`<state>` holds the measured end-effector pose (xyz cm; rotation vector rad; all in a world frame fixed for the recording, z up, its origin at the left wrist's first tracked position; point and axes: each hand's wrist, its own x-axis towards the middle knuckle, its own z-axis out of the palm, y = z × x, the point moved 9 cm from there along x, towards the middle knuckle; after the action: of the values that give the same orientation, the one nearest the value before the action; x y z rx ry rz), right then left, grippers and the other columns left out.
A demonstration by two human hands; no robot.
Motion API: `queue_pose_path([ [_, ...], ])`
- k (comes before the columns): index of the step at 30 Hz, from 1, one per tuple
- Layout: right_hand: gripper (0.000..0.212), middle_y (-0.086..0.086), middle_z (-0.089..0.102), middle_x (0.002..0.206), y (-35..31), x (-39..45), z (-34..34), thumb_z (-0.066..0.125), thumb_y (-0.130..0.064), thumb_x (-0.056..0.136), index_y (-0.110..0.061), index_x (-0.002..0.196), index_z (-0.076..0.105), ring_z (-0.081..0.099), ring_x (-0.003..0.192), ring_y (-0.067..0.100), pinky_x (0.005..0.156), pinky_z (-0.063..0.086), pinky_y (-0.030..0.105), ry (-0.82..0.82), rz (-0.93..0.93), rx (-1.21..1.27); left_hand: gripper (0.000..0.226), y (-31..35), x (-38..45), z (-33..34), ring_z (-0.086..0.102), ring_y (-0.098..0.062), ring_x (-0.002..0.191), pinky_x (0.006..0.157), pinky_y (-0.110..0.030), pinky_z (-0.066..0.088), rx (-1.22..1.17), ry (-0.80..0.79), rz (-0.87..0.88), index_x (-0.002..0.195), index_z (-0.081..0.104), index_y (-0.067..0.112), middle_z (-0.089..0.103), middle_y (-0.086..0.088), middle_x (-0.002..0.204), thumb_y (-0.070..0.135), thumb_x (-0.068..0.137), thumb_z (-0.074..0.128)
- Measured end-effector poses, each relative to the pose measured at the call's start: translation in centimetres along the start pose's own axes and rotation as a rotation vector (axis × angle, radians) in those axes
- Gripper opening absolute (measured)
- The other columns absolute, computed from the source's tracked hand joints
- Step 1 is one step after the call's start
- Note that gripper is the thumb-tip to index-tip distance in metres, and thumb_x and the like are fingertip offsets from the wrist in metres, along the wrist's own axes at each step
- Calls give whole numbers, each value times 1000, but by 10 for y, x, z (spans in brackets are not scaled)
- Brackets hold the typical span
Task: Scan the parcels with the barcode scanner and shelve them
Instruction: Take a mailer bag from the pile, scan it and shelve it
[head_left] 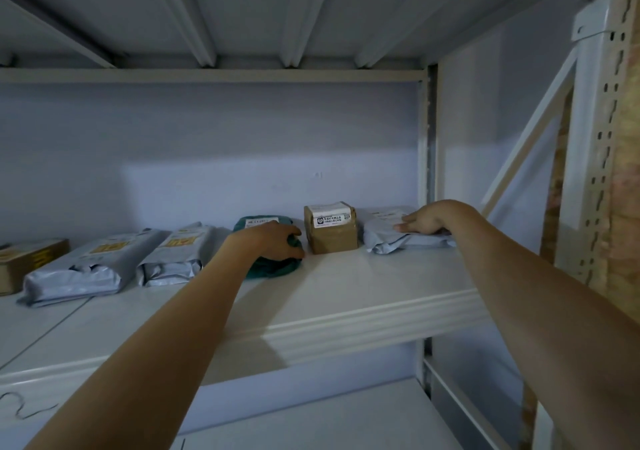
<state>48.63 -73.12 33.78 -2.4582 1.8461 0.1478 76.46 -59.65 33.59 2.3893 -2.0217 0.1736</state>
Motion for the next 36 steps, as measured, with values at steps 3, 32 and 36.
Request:
queue_pose_path([
  [3,81,3,10,166,3,0,0,22,-76,91,-30,157,14,15,151,28,122,15,46,14,3,-24,69,0,-1,0,40,-27,136,111,-41,34,-3,11,-4,149,28,38,38,-4,152,62,88,50],
  [32,38,11,62,129,-26,-180,-13,47,-25,97,-16,133,56,59,115,32,97,49,41,746,-91,628,14,129,-114,-48,66,-29,84,72,-25,44,-715,666,110,89,64,12,72,-13,87,16,90,51],
  [36,32,8,69,115,-17,-235,6,50,-21,94,-16,123,61,63,106,29,84,49,29,807,-16,683,16,160,-146,-28,67,-26,91,79,-32,52,-819,582,204,96,68,23,73,-6,95,23,87,55],
])
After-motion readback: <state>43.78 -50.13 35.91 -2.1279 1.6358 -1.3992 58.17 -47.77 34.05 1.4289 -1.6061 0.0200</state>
